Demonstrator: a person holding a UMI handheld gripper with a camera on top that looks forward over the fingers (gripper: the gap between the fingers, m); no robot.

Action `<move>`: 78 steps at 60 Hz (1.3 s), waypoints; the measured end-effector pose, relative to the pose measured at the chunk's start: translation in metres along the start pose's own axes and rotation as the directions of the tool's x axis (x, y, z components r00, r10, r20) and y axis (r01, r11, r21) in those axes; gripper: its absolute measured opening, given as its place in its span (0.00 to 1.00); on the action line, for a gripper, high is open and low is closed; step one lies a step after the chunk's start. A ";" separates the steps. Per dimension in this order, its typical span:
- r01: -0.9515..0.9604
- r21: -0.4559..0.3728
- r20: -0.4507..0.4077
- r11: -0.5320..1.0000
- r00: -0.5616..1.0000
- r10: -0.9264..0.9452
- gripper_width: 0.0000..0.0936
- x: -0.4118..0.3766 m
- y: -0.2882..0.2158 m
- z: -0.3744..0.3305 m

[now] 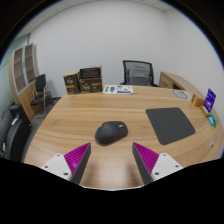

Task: Arrange mouse

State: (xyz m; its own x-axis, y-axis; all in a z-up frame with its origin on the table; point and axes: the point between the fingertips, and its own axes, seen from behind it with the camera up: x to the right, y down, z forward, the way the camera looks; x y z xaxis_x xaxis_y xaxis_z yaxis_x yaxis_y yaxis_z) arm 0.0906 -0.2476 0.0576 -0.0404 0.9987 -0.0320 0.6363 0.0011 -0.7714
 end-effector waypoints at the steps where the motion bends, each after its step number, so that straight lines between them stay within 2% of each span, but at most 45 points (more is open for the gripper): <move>1: 0.000 -0.001 -0.001 1.000 1.000 0.000 0.92 -0.001 0.001 0.004; 33: -0.022 -0.067 -0.007 0.998 1.000 0.021 0.93 -0.009 -0.001 0.099; 54: -0.036 -0.052 0.014 0.998 0.999 0.037 0.93 -0.008 -0.036 0.139; 78: -0.014 -0.056 0.026 0.998 1.000 0.015 0.93 -0.013 -0.055 0.172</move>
State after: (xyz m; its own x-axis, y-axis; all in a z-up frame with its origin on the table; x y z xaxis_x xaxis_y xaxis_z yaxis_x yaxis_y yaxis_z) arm -0.0765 -0.2690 -0.0083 -0.0507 0.9969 -0.0600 0.6793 -0.0097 -0.7338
